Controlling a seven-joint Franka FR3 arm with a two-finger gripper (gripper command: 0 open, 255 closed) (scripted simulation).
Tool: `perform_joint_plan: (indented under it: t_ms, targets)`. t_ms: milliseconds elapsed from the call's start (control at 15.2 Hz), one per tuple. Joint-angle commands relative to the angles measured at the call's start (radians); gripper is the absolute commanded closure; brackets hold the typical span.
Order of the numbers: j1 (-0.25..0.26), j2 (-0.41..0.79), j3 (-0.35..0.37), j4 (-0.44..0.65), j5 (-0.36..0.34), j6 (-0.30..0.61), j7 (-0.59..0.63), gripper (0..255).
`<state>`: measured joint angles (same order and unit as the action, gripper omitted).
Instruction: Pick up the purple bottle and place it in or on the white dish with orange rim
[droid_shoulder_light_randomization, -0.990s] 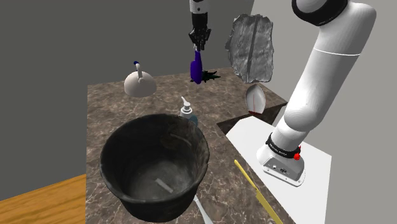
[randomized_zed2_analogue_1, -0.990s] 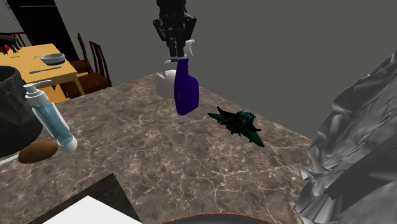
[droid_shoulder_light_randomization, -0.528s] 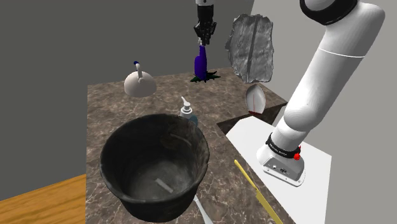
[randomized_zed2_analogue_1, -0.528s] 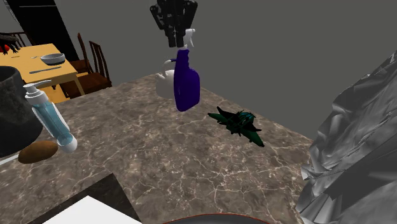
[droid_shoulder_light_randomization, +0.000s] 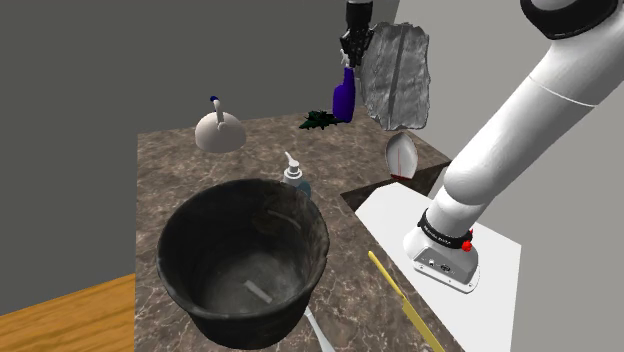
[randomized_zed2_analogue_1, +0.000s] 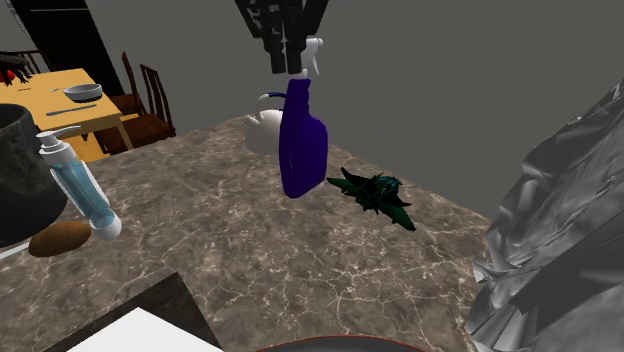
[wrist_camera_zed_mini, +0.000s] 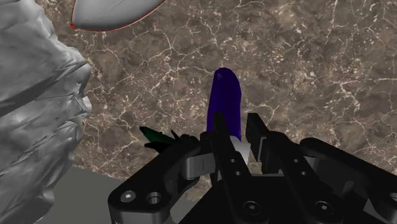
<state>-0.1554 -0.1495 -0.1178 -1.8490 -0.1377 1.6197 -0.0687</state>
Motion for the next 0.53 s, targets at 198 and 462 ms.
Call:
perform_joint_plan:
  t_ms: [198, 462]
  targets:
    - [-0.038, -0.120, -0.047, -0.086, -0.032, -0.022, -0.083, 255]
    - [-0.070, -0.200, -0.091, -0.128, -0.064, -0.048, -0.155, 255]
